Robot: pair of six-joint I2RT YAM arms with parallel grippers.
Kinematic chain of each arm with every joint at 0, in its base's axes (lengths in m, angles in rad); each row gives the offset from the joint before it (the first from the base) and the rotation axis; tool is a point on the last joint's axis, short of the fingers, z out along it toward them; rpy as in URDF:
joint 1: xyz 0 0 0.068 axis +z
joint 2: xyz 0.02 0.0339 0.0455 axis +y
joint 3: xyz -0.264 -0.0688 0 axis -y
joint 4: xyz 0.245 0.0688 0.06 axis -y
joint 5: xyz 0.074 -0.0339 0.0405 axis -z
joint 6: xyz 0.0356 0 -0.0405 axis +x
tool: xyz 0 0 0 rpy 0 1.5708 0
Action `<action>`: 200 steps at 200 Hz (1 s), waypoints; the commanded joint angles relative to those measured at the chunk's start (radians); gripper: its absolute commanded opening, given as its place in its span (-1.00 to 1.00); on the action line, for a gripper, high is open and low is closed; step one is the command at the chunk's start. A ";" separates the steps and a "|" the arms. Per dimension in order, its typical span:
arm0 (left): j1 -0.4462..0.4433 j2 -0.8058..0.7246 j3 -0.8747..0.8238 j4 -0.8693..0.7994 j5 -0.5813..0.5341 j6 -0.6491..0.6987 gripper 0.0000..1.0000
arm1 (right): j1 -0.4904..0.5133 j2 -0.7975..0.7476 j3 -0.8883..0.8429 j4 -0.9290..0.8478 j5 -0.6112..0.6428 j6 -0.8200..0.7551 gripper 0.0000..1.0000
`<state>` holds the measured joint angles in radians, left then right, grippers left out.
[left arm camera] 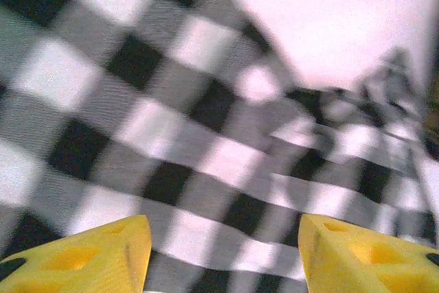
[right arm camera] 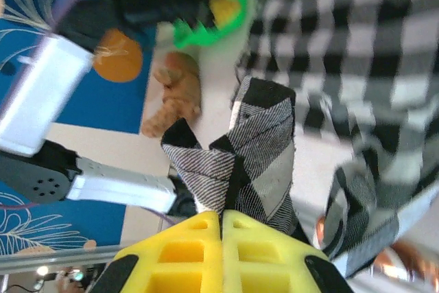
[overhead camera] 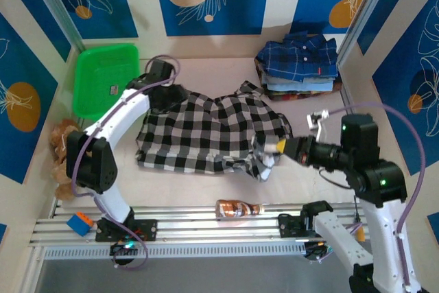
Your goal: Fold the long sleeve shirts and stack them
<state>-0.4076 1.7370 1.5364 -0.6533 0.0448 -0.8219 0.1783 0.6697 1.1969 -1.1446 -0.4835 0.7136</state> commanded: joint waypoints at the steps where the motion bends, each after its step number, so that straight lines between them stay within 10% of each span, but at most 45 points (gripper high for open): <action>1: -0.131 0.154 0.109 0.022 0.138 0.063 0.14 | 0.005 -0.042 -0.072 -0.135 0.003 0.085 -1.00; 87: -0.343 0.614 0.438 -0.038 0.304 0.128 -0.22 | 0.009 0.067 -0.011 -0.169 0.077 0.022 -1.00; 200: -0.083 0.858 0.791 -0.077 0.093 0.207 -0.22 | 0.013 0.230 -0.040 0.001 0.134 0.029 -1.00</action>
<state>-0.5442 2.5370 2.2417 -0.6964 0.1951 -0.6476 0.1940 0.8345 1.1366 -1.2007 -0.3725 0.7609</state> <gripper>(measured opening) 0.389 0.052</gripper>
